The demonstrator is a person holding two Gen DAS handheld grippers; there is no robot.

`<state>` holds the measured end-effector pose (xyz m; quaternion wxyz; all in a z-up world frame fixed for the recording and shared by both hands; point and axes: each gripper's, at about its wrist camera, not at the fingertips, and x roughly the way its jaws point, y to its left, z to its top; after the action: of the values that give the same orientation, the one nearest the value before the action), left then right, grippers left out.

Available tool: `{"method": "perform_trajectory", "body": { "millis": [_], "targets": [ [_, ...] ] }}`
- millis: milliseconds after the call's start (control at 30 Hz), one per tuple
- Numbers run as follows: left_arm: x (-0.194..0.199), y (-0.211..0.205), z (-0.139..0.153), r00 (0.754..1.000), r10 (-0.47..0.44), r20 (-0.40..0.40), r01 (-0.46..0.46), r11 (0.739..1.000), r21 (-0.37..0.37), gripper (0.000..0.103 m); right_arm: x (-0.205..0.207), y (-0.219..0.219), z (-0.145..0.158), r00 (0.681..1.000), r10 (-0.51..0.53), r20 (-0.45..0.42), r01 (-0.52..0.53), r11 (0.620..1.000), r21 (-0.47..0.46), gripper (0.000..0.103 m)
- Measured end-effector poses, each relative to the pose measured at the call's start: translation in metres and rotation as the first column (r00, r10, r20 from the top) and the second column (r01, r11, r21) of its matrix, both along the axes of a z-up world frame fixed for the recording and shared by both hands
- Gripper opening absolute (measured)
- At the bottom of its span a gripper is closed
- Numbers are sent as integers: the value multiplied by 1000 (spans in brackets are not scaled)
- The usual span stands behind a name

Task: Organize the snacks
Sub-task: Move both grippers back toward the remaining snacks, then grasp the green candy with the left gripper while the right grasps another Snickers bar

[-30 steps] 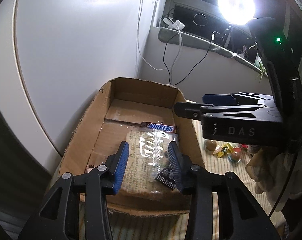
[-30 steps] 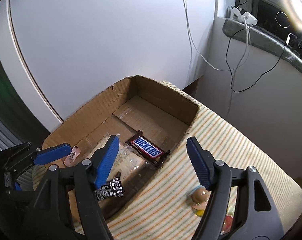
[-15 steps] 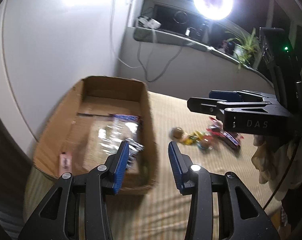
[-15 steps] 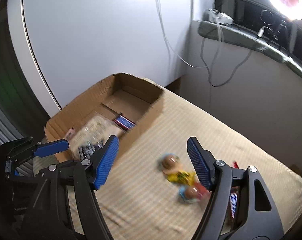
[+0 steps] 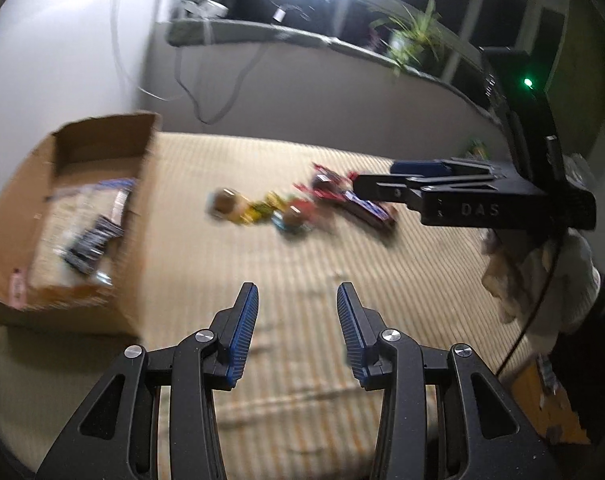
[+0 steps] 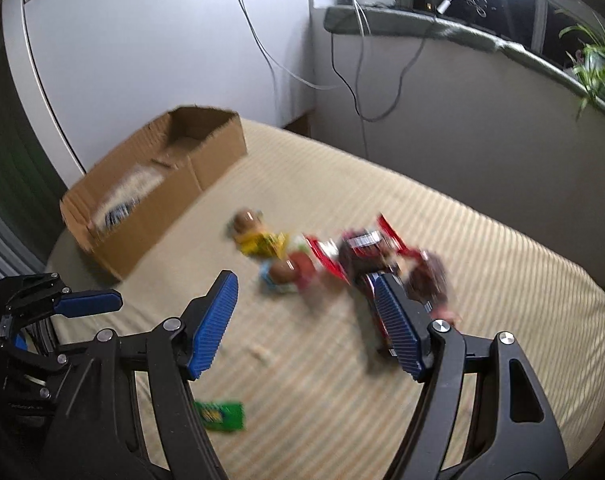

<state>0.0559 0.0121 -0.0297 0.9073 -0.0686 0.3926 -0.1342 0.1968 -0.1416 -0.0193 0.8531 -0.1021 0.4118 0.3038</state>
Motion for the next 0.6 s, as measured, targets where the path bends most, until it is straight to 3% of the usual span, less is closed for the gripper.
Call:
{"method": "perform_trajectory", "body": {
  "millis": [333,467,600],
  "targets": [
    [-7,-46,-21,991,-118,-68,119,993,9,40,-5,-17,-23,1000,-4,-29,2,999,-43,66],
    [-7,-57,-27,986,-143,-85,146,989,33,40,8,-22,-28,998,-24,-51,22,999,-46,53],
    [-6,-62,-30,984,-151,-96,157,985,65,40,24,-25,-33,997,-46,-61,43,998,-53,52]
  ]
}}
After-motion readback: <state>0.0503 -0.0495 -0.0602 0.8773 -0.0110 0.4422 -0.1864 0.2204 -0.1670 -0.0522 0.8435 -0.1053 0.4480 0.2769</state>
